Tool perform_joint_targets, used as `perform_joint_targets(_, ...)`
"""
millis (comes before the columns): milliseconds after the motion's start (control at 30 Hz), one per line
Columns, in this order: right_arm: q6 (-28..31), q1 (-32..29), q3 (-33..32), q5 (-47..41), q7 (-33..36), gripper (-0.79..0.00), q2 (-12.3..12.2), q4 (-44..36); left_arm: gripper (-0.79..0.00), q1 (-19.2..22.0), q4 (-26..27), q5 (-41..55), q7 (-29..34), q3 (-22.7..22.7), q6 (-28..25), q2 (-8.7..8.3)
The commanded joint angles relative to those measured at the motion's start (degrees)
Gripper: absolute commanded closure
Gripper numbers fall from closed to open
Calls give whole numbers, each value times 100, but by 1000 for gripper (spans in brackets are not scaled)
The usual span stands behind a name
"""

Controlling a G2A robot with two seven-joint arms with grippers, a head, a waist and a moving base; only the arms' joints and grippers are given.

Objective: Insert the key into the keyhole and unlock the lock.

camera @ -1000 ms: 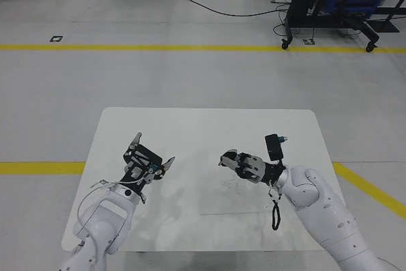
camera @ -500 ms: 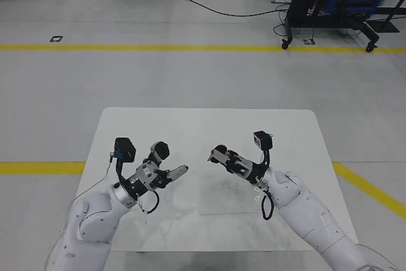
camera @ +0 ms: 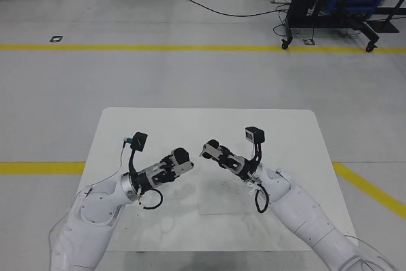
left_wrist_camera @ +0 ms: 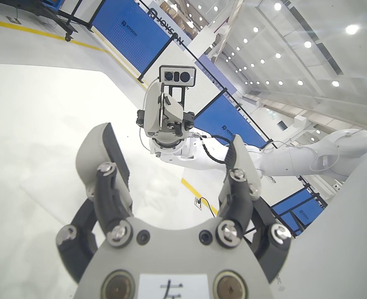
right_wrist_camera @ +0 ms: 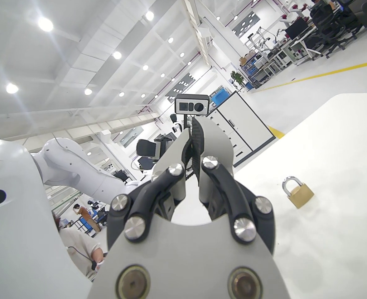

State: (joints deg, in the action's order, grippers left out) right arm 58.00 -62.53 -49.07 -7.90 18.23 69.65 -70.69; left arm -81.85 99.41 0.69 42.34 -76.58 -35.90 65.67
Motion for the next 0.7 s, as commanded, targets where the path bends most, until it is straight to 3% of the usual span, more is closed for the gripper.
perform_joint_targets(0,0,38,21,-60,64,0,30,89,-117,31,-5,-102,23,30,14,-7)
perform_joint_targets(367,0,107,-62,-226,376,0,155,322,-111,108,45,-689,-128,89,153,-44)
perform_joint_targets(500,0,132,-55,-432,557,0,199,427,-188,91,259,-1489,-338,23,154,-68)
perform_joint_targets(667,0,169,-69,-680,789,0,250,560,-231,-34,669,-2719,-809,-93,161,-95)
